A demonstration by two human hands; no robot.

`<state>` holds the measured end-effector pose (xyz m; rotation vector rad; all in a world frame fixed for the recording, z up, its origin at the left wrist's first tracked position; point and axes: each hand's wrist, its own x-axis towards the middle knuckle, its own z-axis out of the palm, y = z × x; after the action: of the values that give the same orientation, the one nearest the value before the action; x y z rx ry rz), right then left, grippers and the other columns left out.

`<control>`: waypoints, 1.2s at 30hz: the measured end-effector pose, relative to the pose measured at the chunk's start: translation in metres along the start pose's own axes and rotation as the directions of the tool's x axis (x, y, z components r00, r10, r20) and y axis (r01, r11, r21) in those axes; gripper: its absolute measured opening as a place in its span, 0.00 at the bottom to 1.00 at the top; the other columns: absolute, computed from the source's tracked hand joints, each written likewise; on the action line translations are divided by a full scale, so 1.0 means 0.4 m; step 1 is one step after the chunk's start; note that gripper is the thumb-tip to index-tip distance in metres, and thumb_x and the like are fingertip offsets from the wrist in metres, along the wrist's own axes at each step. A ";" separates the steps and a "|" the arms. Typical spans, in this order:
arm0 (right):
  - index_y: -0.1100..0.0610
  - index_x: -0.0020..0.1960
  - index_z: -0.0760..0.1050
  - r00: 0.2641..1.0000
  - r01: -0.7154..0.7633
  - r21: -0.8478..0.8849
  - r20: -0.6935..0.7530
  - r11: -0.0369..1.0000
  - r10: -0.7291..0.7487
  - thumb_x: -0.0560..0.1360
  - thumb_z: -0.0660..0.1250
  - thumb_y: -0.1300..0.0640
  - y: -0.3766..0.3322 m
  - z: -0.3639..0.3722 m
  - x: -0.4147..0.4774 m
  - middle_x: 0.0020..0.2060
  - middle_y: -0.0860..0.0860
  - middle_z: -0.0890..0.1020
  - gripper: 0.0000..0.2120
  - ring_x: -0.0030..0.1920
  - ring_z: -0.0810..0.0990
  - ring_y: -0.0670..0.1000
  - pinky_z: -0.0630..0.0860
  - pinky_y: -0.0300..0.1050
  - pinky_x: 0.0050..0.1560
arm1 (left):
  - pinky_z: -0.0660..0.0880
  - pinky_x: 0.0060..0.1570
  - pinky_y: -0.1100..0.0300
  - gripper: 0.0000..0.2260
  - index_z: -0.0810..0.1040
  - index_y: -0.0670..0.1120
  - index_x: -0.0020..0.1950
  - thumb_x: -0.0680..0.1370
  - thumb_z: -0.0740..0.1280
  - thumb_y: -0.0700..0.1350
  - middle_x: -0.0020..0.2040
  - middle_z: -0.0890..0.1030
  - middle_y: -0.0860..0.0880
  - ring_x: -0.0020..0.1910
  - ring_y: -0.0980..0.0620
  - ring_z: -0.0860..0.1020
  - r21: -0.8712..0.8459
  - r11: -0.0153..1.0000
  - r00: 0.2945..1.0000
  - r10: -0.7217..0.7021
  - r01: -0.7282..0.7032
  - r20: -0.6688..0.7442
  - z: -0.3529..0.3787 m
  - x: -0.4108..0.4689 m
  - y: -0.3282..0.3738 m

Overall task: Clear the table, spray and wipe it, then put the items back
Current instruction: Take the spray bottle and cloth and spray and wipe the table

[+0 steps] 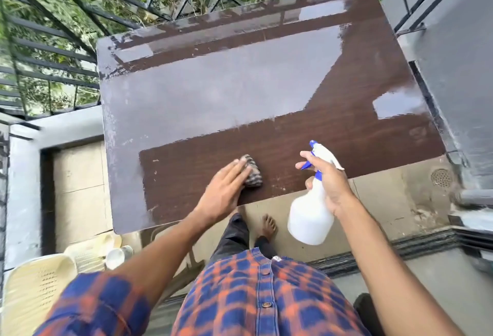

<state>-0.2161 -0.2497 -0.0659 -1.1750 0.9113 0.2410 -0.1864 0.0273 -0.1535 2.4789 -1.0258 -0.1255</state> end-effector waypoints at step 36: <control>0.52 0.62 0.82 0.998 -0.019 -0.037 0.056 0.999 0.021 0.75 0.73 0.50 0.004 -0.040 -0.011 0.50 0.56 0.87 0.16 0.24 0.68 0.51 0.67 0.41 0.28 | 0.60 0.76 0.43 0.23 0.67 0.45 0.77 0.81 0.61 0.42 0.79 0.64 0.45 0.78 0.44 0.61 -0.120 0.781 0.779 -0.622 0.613 -0.076 -0.031 -0.188 -0.060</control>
<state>-0.2276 -0.2617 -0.0652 -1.1876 0.8729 0.3061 -0.2217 0.0989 -0.1595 2.6067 -0.1120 -0.2263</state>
